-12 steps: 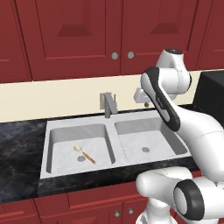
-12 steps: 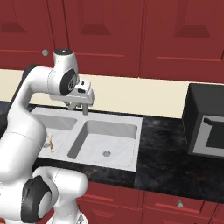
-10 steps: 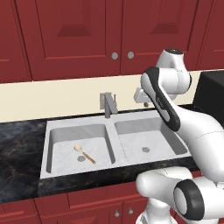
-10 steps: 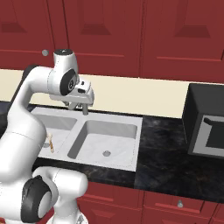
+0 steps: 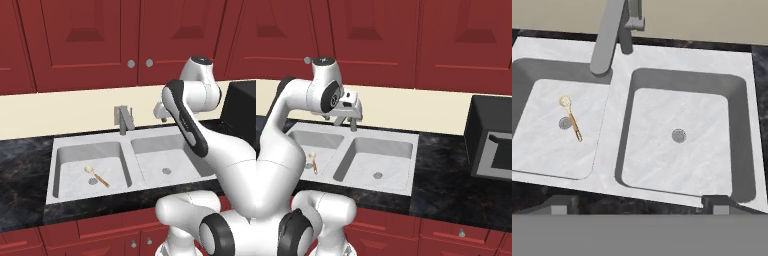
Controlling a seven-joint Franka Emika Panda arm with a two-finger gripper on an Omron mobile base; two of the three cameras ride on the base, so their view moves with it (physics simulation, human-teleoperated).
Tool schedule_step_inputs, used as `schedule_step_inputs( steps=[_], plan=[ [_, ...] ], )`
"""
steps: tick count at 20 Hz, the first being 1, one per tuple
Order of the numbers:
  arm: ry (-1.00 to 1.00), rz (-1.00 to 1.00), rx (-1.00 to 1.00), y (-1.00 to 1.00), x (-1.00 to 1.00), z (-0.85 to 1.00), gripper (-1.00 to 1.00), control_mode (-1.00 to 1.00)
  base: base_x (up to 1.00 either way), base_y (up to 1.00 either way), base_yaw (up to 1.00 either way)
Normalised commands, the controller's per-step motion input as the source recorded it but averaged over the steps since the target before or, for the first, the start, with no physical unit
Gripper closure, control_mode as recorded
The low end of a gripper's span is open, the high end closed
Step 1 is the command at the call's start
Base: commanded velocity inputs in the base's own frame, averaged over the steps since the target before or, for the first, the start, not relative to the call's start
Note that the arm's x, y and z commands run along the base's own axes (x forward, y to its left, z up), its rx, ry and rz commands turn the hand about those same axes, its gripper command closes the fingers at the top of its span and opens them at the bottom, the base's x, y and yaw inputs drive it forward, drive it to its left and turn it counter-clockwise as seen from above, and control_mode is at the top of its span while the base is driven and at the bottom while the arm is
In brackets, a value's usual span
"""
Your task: Open the cabinet, pick the kettle from the cabinet, and place it in the sink.
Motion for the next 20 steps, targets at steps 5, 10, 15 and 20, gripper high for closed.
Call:
schedule_step_inputs(
  steps=[5,10,15,20],
  plan=[
    [-0.04,0.00,0.00,0.13,-0.06,0.06,-1.00,-1.00,0.00,0.00,0.00],
    [-0.06,-0.03,0.01,0.17,-0.03,0.07,-1.00,-1.00,0.00,0.00,0.00],
    [-0.17,-0.04,0.02,0.14,-0.05,0.08,-1.00,-1.00,0.00,0.00,0.00],
    [-0.20,0.00,0.00,0.13,-0.04,0.18,-1.00,-1.00,0.00,0.00,0.00]
  ],
)
